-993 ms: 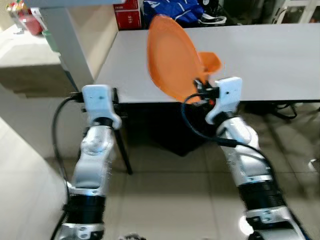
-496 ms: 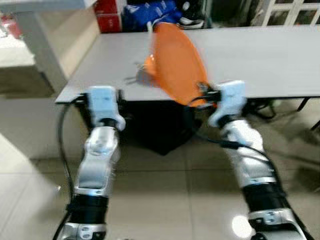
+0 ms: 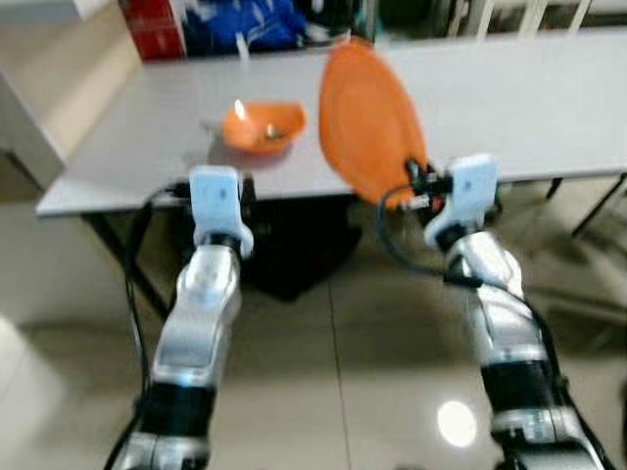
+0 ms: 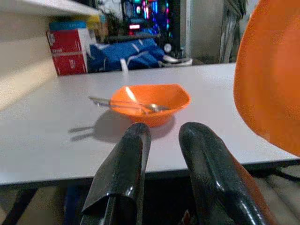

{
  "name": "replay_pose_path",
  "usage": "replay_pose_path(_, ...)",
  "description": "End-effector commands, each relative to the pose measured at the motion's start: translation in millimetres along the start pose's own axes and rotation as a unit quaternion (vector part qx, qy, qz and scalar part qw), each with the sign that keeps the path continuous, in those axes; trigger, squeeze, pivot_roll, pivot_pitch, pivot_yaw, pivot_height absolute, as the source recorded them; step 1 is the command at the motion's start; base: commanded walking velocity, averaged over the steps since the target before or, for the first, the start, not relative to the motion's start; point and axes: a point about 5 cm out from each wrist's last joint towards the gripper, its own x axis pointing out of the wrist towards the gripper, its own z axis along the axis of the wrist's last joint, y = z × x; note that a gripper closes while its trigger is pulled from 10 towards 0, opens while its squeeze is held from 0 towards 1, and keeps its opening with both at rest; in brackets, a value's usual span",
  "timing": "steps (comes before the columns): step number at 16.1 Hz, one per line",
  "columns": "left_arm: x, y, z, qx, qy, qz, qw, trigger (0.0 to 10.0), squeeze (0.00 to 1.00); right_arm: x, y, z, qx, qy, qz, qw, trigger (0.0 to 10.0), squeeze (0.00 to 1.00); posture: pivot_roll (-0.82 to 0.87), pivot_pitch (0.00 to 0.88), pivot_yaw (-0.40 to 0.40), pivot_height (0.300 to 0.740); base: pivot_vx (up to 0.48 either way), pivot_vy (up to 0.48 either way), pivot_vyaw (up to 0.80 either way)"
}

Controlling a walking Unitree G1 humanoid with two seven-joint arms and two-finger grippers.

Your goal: Setting the table

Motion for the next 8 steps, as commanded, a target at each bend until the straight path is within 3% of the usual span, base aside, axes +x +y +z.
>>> replay_pose_path(1,-0.1,5.8,5.5,0.015,-0.012,0.006,1.000,10.0,0.00,7.1,13.4,18.3,-0.001,-0.043,0.026,0.999,0.0,0.00,-0.14,0.000,0.085,0.740,0.472,0.000,0.00)
replay_pose_path(8,2.5,0.5,4.8,0.053,-0.011,-0.015,0.998,10.0,0.00,7.1,14.9,16.2,0.000,-0.041,0.026,0.999,0.0,0.00,-0.14,0.000,0.092,0.740,0.477,0.000,0.00)
